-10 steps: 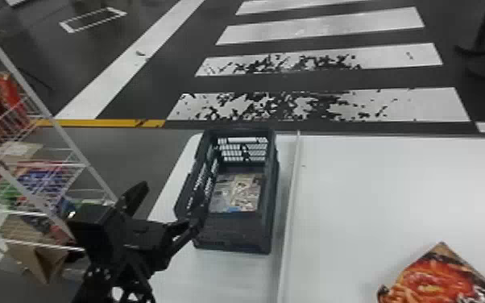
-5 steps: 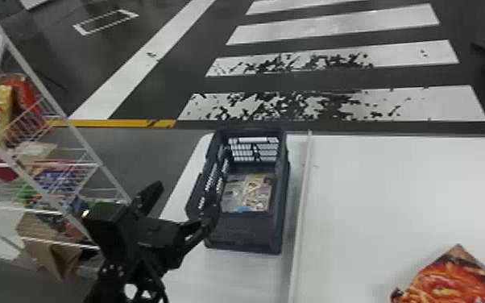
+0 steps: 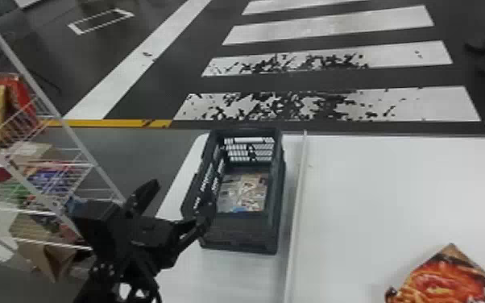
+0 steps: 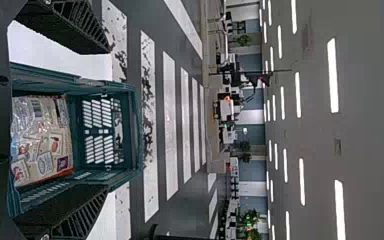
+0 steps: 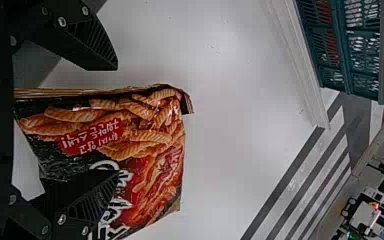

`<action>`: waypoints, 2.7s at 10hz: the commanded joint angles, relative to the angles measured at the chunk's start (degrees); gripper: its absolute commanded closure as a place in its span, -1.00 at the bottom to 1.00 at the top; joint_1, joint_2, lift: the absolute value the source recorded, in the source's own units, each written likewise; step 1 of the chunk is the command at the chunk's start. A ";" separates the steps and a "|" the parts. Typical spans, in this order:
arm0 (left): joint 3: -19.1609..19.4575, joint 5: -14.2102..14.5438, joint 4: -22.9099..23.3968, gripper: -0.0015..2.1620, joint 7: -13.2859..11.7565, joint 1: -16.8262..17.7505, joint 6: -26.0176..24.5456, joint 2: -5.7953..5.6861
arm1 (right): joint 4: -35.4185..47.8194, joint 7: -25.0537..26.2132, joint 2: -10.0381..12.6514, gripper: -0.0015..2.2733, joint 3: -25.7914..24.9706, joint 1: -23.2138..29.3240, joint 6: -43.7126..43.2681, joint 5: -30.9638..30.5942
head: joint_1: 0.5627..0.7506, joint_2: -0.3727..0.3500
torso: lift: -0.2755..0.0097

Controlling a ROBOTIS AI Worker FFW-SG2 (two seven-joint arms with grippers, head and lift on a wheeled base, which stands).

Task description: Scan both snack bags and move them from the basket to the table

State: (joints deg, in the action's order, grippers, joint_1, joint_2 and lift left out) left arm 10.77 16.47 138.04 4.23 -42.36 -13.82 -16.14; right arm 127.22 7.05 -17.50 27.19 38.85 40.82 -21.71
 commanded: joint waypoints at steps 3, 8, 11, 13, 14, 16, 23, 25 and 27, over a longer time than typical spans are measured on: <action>0.13 0.59 0.48 -0.97 -0.37 0.00 -0.03 -0.12 | -0.04 -0.37 -0.96 -0.45 0.06 0.08 0.80 -0.79 | 0.41 0.85 | 0.24; -0.31 1.29 -0.22 -0.97 -1.16 0.53 -0.38 0.06 | 2.15 5.87 -1.39 0.98 -0.65 2.37 -10.80 -1.14 | 0.41 0.83 | 0.24; -0.39 1.29 -0.22 -0.97 -1.33 0.53 -0.38 0.14 | 8.48 5.08 0.45 0.98 -7.15 2.72 -11.68 11.60 | 0.41 0.80 | 0.24; -1.19 1.29 -0.22 -0.97 -1.42 0.79 -0.38 0.32 | 13.14 2.62 4.49 0.98 -13.13 2.72 -10.80 22.41 | 0.41 0.72 | 0.24; -1.27 1.20 -0.14 -0.97 -1.42 0.88 -0.38 0.41 | 14.81 1.39 6.34 0.98 -17.08 2.72 -9.57 30.41 | 0.41 0.67 | 0.24; -1.36 1.02 -0.22 -0.97 -1.42 0.88 -0.38 0.32 | 15.87 0.25 10.21 0.98 -25.52 2.98 -8.34 47.20 | 0.41 0.59 | 0.24; -2.94 0.85 -0.93 -0.97 -1.60 1.76 -0.38 0.41 | 7.08 -0.55 17.55 0.98 -47.05 1.40 2.38 81.91 | 0.41 0.32 | 0.24; -3.56 0.41 -1.02 -0.97 -1.60 1.76 -0.38 0.41 | 6.99 0.42 17.55 0.98 -48.55 2.28 2.03 78.92 | 0.41 0.17 | 0.24; -4.09 -0.03 -0.75 -0.97 -1.60 1.67 -0.56 0.41 | 6.90 1.21 17.55 0.73 -49.78 2.72 1.15 75.58 | 0.41 0.06 | 0.24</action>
State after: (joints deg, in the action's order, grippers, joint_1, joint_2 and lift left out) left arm 6.77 16.54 137.14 2.62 -40.66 -14.30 -15.73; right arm 134.15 8.19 0.00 -22.21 41.53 42.16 54.81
